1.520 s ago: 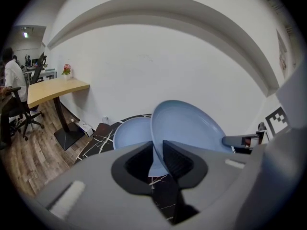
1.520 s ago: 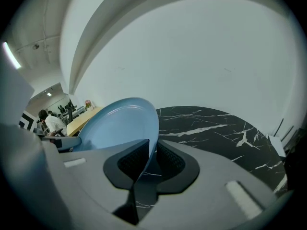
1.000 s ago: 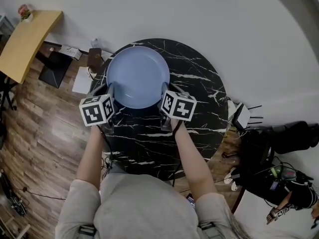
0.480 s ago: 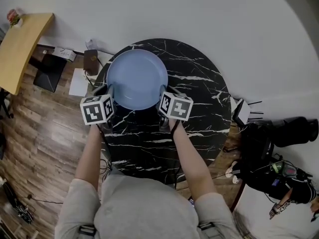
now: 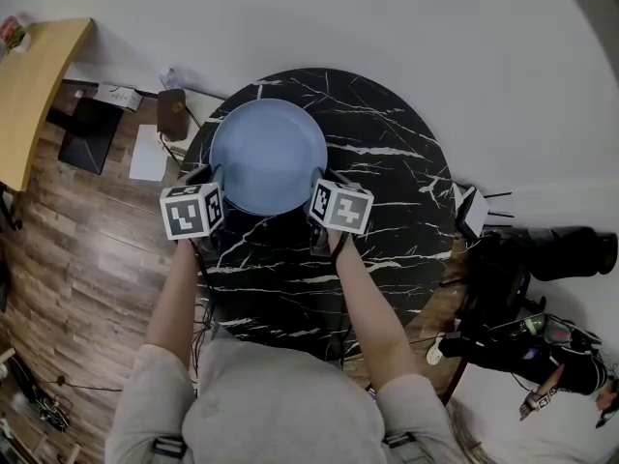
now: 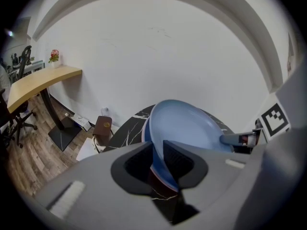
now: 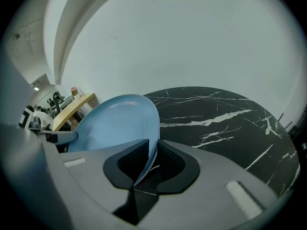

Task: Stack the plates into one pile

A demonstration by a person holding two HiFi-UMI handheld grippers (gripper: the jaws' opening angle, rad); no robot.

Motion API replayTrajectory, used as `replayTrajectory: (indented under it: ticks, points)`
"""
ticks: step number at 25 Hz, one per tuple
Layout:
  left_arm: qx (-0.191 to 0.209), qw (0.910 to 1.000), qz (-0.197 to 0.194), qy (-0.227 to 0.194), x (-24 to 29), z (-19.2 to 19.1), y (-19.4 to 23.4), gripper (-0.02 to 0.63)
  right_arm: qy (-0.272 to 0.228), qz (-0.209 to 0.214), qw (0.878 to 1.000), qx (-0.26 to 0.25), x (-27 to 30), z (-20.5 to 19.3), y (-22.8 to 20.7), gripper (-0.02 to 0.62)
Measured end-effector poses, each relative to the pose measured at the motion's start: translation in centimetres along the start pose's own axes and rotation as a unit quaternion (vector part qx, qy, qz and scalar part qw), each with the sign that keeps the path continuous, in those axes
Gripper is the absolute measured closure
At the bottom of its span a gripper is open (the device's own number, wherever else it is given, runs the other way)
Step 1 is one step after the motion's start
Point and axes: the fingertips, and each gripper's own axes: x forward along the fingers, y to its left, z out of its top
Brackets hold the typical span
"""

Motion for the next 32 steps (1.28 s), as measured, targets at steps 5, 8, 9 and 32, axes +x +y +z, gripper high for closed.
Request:
replayTrajectory:
  ticks: [5,8,9,32]
  points:
    - [-0.002,1.0,0.0,0.008,0.6,-0.6,0.6,0.474,0.007,-0.005,1.0,-0.007,0.7,-0.4,0.2,0.54]
    - [-0.002,1.0,-0.003,0.004,0.6,-0.6,0.6,0.472,0.008,-0.008,1.0,-0.014,0.7,-0.3,0.3,0.54]
    - [-0.002,1.0,-0.004,0.003,0.6,-0.6,0.6,0.472,0.008,-0.008,1.0,-0.014,0.6,-0.3,0.3,0.539]
    - [0.018,0.9994,-0.02,-0.023,0.0,-1.2,0.2,0.431,-0.008,-0.023,0.997,-0.067,0.3,-0.6,0.7,0.538]
